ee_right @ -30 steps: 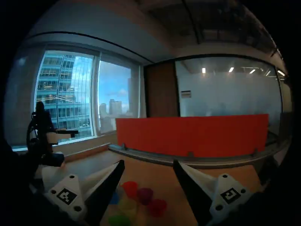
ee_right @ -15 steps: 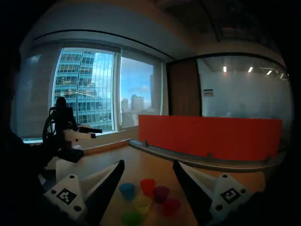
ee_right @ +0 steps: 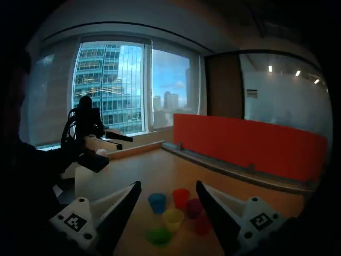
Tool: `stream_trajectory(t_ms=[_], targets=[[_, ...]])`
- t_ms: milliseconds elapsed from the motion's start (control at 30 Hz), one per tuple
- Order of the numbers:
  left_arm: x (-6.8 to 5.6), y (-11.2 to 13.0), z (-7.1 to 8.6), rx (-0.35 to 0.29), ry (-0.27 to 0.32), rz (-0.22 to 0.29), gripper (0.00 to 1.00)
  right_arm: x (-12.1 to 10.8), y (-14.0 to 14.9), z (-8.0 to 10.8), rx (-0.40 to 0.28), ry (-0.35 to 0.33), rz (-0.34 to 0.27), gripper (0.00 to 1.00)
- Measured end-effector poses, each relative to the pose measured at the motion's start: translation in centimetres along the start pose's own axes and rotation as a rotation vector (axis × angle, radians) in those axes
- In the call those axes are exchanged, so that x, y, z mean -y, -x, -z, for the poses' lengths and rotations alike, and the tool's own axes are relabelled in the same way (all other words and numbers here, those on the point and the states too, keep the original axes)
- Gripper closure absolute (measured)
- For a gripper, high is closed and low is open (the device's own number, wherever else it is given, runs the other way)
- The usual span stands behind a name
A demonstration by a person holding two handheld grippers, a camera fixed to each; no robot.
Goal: Pour water
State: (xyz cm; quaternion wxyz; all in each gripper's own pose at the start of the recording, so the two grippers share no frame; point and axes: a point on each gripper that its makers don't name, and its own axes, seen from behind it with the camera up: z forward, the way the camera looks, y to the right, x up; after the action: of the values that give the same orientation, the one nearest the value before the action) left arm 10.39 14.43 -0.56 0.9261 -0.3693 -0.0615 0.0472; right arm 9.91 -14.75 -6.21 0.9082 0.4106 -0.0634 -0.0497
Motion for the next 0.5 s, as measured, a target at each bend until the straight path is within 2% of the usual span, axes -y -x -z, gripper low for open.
stream_trajectory(t_ms=[500], targets=[[-1.5, 3.8, -1.3, 0.089, 0.068, -0.048, 0.03, 0.8, 4.0, -0.2, 0.106, -0.054, 0.047, 0.0]])
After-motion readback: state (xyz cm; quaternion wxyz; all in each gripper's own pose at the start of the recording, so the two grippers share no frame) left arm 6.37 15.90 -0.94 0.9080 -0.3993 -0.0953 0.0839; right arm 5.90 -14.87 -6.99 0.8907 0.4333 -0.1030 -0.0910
